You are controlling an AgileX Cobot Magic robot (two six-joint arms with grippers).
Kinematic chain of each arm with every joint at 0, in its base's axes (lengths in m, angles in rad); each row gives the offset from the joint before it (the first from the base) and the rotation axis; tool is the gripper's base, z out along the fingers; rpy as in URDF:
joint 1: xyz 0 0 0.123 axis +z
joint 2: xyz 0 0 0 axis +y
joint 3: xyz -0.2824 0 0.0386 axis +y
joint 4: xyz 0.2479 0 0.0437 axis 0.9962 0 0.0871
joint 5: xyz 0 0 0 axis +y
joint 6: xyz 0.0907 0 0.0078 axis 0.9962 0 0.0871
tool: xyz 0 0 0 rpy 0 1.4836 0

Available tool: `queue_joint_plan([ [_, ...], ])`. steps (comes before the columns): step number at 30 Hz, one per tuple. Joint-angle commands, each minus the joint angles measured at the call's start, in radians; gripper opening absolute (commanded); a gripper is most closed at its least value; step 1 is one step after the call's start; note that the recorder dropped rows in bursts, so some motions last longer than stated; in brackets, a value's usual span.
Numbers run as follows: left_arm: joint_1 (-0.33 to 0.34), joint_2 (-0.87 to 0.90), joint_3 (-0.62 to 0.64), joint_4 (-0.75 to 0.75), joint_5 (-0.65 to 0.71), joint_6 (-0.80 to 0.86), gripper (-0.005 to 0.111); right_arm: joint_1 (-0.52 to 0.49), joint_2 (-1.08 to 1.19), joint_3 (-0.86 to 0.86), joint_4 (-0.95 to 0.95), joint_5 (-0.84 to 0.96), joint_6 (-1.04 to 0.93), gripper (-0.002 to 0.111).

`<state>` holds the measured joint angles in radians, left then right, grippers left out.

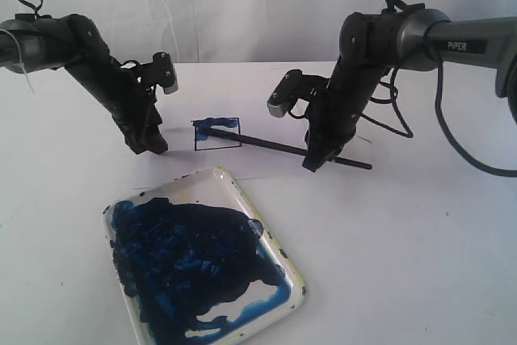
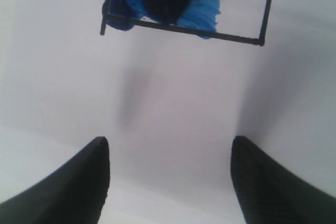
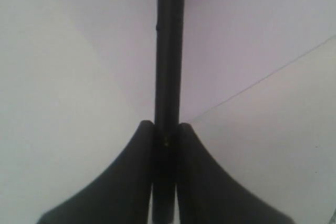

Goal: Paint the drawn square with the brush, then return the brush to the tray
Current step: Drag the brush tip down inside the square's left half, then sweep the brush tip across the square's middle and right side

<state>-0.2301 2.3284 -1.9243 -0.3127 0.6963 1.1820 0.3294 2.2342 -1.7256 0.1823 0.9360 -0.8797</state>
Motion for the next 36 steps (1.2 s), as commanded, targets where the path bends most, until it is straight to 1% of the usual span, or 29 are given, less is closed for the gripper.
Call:
queue_joint_plan([
  [1, -0.002, 0.026, 0.009, 0.015, 0.021, 0.002, 0.069, 0.000, -0.008, -0.006, 0.002, 0.056, -0.041, 0.000],
  [10, -0.002, 0.026, 0.009, 0.015, 0.020, 0.002, 0.069, 0.000, -0.010, -0.006, -0.005, 0.109, -0.063, 0.000],
  [15, -0.002, 0.026, 0.009, 0.015, 0.020, 0.002, 0.069, 0.000, -0.012, -0.006, -0.070, 0.129, -0.057, 0.000],
  [25, -0.002, 0.026, 0.009, 0.015, 0.018, 0.002, 0.069, 0.000, -0.061, -0.006, -0.079, 0.119, -0.087, 0.000],
  [36, -0.002, 0.026, 0.009, 0.015, 0.018, 0.002, 0.069, 0.000, -0.054, -0.006, -0.057, 0.112, -0.111, 0.000],
])
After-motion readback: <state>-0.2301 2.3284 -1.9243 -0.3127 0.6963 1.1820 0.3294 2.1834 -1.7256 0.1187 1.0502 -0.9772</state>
